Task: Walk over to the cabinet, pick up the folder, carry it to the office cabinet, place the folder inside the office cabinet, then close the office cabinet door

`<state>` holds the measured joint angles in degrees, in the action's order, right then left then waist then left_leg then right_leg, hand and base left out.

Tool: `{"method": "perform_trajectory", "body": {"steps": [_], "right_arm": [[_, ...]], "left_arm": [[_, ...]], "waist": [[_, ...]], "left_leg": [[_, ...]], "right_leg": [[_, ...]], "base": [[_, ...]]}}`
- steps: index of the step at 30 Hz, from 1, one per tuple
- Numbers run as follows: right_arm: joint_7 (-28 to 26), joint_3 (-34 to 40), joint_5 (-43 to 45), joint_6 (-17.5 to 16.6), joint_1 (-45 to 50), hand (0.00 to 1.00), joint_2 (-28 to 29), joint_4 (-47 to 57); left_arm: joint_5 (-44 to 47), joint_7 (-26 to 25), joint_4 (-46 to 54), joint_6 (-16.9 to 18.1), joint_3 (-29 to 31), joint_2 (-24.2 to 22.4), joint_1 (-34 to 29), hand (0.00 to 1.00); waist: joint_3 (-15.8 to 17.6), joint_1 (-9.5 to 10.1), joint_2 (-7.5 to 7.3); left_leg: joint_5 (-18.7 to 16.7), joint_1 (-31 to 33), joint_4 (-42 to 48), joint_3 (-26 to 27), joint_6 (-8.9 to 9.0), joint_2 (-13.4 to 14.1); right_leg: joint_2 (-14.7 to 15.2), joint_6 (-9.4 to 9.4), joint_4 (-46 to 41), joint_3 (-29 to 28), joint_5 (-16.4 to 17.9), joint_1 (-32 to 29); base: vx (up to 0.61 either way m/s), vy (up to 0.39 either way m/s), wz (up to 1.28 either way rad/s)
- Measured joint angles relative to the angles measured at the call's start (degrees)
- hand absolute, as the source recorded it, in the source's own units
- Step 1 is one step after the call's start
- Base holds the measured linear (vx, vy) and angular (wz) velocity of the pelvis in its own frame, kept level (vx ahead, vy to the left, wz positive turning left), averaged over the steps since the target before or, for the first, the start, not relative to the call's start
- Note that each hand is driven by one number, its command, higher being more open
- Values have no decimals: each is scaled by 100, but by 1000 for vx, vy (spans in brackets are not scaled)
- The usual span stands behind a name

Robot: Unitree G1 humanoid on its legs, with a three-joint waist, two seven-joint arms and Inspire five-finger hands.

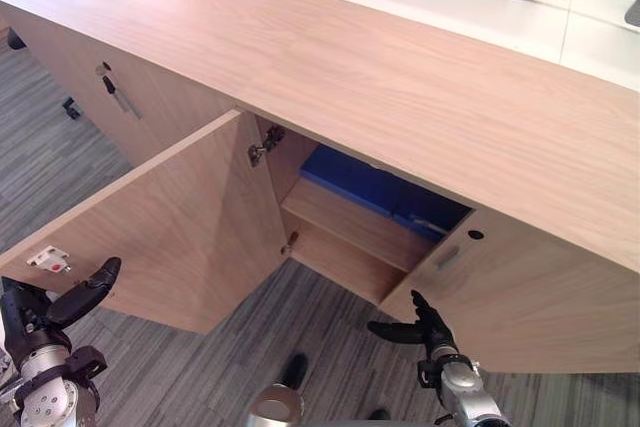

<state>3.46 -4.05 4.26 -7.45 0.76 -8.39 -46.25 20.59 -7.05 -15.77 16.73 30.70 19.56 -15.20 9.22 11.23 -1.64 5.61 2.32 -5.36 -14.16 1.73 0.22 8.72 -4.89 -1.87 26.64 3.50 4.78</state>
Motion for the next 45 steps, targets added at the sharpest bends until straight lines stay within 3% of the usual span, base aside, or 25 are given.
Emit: {"method": "perform_trajectory", "body": {"steps": [5, 7, 12, 19, 23, 25, 27, 28, 29, 30, 32, 34, 35, 38, 40, 45], "right_arm": [[4, 36, -18, 0, 34, 100, 121, -4], [2, 131, -60, 0, 75, 100, 227, -15], [1, 157, -163, 2, 214, 100, 281, -63], [22, 378, -162, 9, 197, 100, 296, -135], [90, 379, -162, 10, 10, 100, 208, -149], [110, 359, -163, 10, -68, 100, 251, -157], [143, 348, -164, 14, -174, 100, 243, -158], [153, 319, -167, 6, -205, 100, 344, -155], [157, 321, -166, -8, -280, 100, 351, -159], [145, 280, -169, 7, -456, 100, 272, -175], [139, 233, -170, 57, -601, 100, 328, -208], [142, 205, -173, 65, -506, 100, 428, -201], [133, 194, -177, 65, -506, 100, 404, -198], [109, 118, -206, 68, -584, 100, 395, -179], [79, 122, -212, 71, -472, 100, 337, -151], [12, 151, -210, 113, -216, 100, 56, -140]], "left_arm": [[27, -54, 728, 6, -230, -389, -678, 100], [114, -53, 1176, 98, -517, -697, -1168, 100], [307, 47, 1505, 310, -1225, -931, -1811, 100], [301, 99, 1431, 288, -1793, -932, -1870, 100], [242, 95, 1033, 242, -2284, -939, -1797, 100], [230, 82, 821, 87, -2494, -992, -1766, 100], [16, 52, 585, -149, -2752, -984, -1713, 100], [-173, 33, 542, -275, -2970, -893, -1617, 100], [-294, 42, 497, -315, -3122, -863, -1538, 100], [-507, 69, 474, -389, -3529, -838, -1462, 100], [-835, 211, 360, -620, -4180, -621, -1058, 100], [-1212, 376, 358, -761, -4716, -560, -566, 100], [-1314, 438, 366, -763, -4760, -594, -427, 100], [-1661, 445, 481, -756, -4673, -655, 454, 100], [-1852, 350, 476, -739, -4333, -596, 1104, 100], [-1997, 188, -166, -749, -3823, -157, 2133, 100]], "waist": [[-6, 37, -21], [-6, 56, -22], [-9, 59, -17], [7, 34, 68], [25, -146, 215], [71, -248, 153], [135, -392, 147], [181, -604, -56], [236, -673, -111], [339, -701, 42], [533, -776, 18], [501, -961, -35], [491, -956, -30], [470, -1206, 54], [460, -1349, 72], [390, -1441, 202]], "left_leg": [[-40, 1, 1, 127, -9, -58], [-41, 22, 1, 341, -16, -73], [24, 87, 3, 697, -40, -74], [165, 427, 4, 990, -16, 18], [214, 890, 32, 1329, 66, 49], [247, 1067, 298, 1553, -30, -26], [30, 1029, 296, 1833, -63, -99], [-94, 1108, 435, 2071, -64, -280], [-105, 1315, 1249, 2125, -355, -307], [-964, 1177, 1522, 2045, -231, -125], [-872, 991, 1209, 2406, -167, -116], [-753, 786, 921, 2638, -96, -256], [-777, 760, 869, 2721, -135, -289], [-791, 765, 760, 3017, -157, -346], [-781, 759, 779, 3146, -141, -325], [-709, 692, 793, 3191, -308, -244]], "right_leg": [[55, -45, 44, -93, -70, -26], [98, -67, 44, -114, -101, -46], [178, -98, 19, -98, -143, -109], [129, -116, -86, -433, -117, -578], [122, -127, -334, -1021, -111, -1277], [220, -137, -324, -1194, -118, -1504], [256, -149, -222, -1474, -149, -1576], [530, 8, -146, -1590, -224, -1718], [630, -10, -212, -1638, -237, -1824], [491, -29, -202, -1806, -257, -1880], [375, 59, -487, -1924, -320, -2035], [43, 125, -499, -1882, -699, -1874], [53, 119, -395, -1911, -758, -1865], [23, 291, -87, -2178, -1009, -1945], [-29, 358, 123, -2264, -1081, -1916], [-189, 292, 546, -2315, -1297, -1737]], "base": [[-9, 22, -9], [-26, 38, -2], [-44, 40, 7], [-103, 22, 1], [-112, 31, -9], [-42, 64, -36], [25, 122, -32], [3, 152, -17], [9, 137, -57], [18, 112, -89], [-26, 115, -76], [-27, 85, -43], [3, 69, -72], [-5, 88, -67], [48, 0, -36], [126, -42, -25]]}}
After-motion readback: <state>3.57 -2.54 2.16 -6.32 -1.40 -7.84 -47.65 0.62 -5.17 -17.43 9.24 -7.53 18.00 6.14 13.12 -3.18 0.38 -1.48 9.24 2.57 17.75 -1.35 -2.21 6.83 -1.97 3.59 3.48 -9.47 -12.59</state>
